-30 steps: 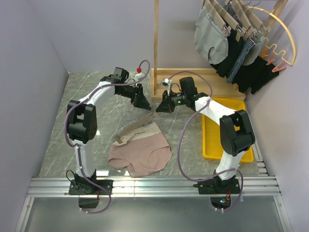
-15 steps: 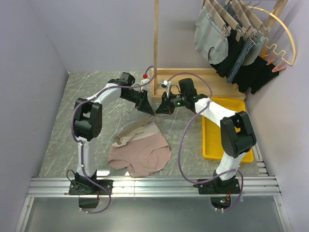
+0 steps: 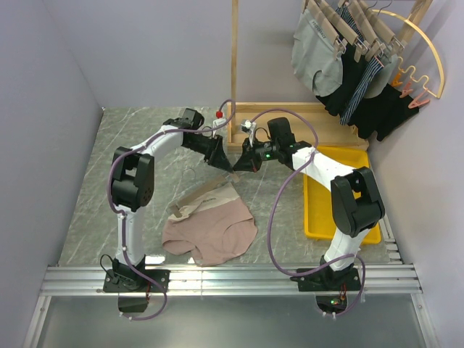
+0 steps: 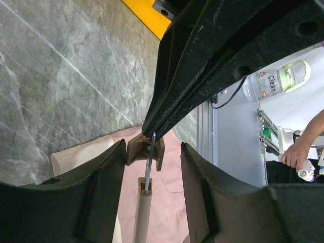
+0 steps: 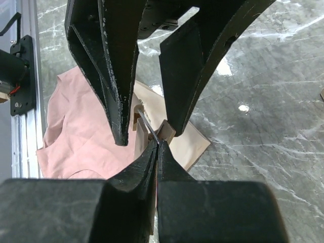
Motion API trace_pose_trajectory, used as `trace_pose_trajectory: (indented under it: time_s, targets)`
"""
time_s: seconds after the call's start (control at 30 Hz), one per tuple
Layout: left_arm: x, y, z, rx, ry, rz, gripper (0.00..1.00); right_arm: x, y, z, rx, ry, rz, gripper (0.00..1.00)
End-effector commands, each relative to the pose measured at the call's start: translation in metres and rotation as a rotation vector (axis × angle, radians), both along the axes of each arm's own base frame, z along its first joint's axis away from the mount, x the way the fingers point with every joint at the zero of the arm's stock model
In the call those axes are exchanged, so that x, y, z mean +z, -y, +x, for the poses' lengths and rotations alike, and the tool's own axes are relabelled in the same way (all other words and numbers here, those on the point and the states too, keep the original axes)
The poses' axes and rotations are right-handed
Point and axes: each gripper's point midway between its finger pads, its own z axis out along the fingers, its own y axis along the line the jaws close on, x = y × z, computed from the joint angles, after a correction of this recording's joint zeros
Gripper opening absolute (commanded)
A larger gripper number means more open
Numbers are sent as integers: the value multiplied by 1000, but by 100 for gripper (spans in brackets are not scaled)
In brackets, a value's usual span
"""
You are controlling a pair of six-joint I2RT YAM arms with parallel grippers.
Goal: Clip the underwear to the hanger
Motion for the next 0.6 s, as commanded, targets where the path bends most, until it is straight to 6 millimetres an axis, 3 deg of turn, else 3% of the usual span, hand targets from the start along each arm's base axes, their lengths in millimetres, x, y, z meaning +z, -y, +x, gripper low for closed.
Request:
trace_pose_trajectory:
  time_s: [0.0,0.27,0.4,0.47,0.57]
  targets:
    - [2,5,-4,-32,-2,-27,52,25,-4,1,10,86,27,0]
    - [0,4,-5,-54,-7,-31,38,24,-4,2,5,83,27,0]
    - [4,5,-4,-52,11,-37,7,22,-4,0,8,77,24,0]
    - [3,5,-4,-46,11,-34,0,21,-3,0,11,76,24,0]
    - [6,5,-5,-48,7,-42,0,20,-3,-2,14,73,23,0]
